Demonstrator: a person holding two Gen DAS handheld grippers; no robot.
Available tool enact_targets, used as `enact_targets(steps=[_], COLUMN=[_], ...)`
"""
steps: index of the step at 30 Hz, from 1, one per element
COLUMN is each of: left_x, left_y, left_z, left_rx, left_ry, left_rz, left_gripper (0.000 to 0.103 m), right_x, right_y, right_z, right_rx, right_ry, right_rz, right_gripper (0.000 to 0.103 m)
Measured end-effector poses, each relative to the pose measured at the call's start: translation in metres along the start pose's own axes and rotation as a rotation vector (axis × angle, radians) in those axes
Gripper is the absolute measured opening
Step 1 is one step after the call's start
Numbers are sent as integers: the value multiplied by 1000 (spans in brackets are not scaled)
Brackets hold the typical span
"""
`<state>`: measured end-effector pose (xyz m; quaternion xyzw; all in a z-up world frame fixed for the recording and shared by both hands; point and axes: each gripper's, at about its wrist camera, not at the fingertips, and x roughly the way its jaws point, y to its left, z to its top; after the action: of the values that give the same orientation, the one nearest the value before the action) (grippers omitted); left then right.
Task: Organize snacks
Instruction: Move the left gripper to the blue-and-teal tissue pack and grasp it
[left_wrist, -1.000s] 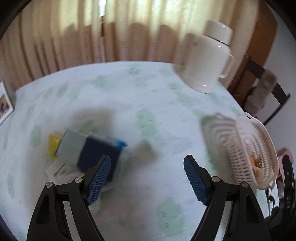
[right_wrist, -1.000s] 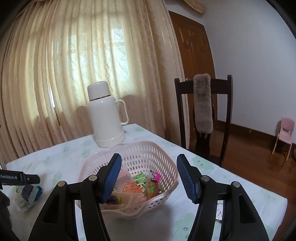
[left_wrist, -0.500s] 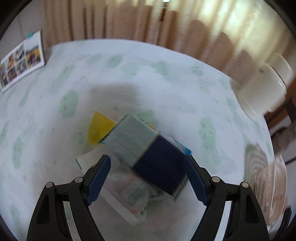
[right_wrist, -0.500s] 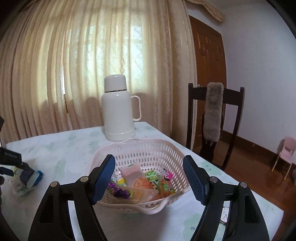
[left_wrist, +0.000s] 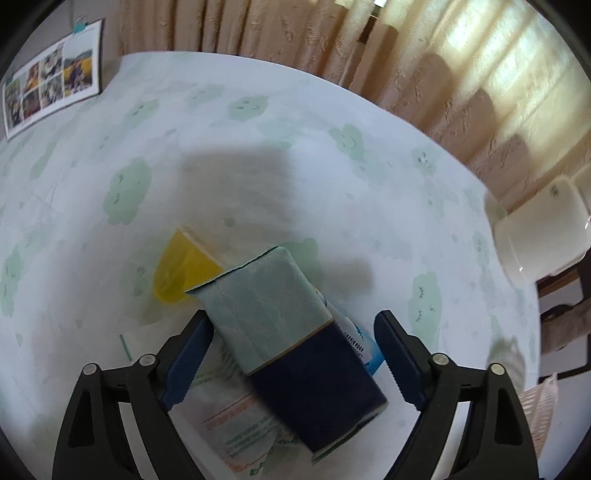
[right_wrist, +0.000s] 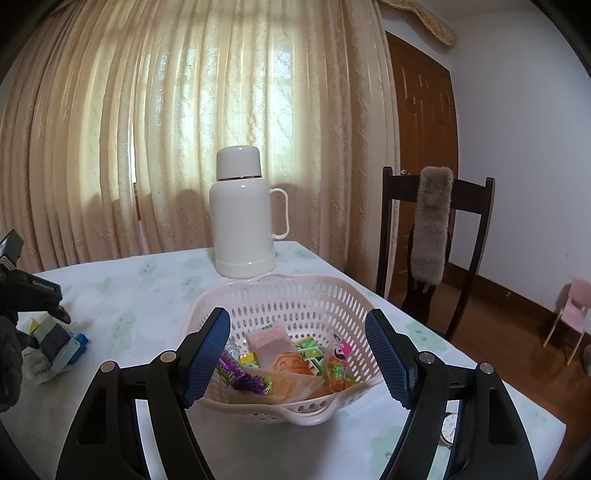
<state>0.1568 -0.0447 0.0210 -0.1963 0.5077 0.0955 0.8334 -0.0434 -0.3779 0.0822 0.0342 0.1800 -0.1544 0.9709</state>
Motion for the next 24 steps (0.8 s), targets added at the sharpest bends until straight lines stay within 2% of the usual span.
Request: enact_targets(steps=[4, 7, 12, 16, 24], left_x=[6, 2, -9, -16, -45], left_y=[-9, -8, 0, 10, 37], left_z=[-3, -6, -14, -22, -35], left_rx=[94, 140, 192, 225, 250], left_ry=[-8, -22, -26, -27, -40], left_rz=[64, 66, 41, 31, -45], left_gripper=[87, 83, 64, 58, 47], right_x=[-1, -1, -2, -2, -8], right_y=[1, 1, 2, 3, 6], right_z=[0, -1, -1, -1, -1], right_rx=[1, -1, -4, -13, -35], right_ry=[-3, -2, -4, -9, -42], right_rz=[-5, -6, -10, -21, -59], right_gripper=[76, 76, 76, 76, 76])
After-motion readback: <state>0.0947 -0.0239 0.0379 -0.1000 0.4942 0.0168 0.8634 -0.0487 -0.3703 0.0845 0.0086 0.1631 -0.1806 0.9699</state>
